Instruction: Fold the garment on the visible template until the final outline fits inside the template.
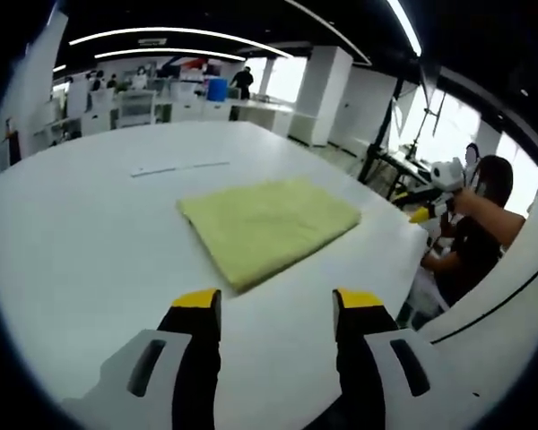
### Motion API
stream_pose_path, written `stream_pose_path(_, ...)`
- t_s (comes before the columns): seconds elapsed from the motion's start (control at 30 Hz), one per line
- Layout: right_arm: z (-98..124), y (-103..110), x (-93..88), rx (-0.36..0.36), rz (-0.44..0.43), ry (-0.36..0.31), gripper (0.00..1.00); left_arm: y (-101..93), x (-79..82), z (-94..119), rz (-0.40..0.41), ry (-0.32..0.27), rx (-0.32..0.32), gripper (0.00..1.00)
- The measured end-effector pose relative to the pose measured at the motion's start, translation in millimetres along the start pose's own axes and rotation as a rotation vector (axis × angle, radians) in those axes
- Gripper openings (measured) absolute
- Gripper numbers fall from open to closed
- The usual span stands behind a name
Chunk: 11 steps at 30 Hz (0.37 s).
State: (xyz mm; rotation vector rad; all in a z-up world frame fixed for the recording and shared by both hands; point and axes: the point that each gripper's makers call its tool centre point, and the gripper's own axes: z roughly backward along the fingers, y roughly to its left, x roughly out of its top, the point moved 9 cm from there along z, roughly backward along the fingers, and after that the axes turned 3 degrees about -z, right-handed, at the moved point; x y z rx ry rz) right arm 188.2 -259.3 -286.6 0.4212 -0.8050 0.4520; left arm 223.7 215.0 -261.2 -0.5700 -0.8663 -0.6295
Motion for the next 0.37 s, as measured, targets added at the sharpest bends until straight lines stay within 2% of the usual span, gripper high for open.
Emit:
stream_pose_path(0.17, 0.8, 2.7, 2.0, -0.003, 0.013, 0.008, 0.67, -0.1, -1.3, 1.2, -0.031, 0.028, 0.010, 0.50)
stream_pose_path(0.37, 3.6, 2.7, 2.1, -0.010, 0.024, 0.024, 0.69, -0.3, -0.6, 1.4, -0.027, 0.026, 0.014, 0.53)
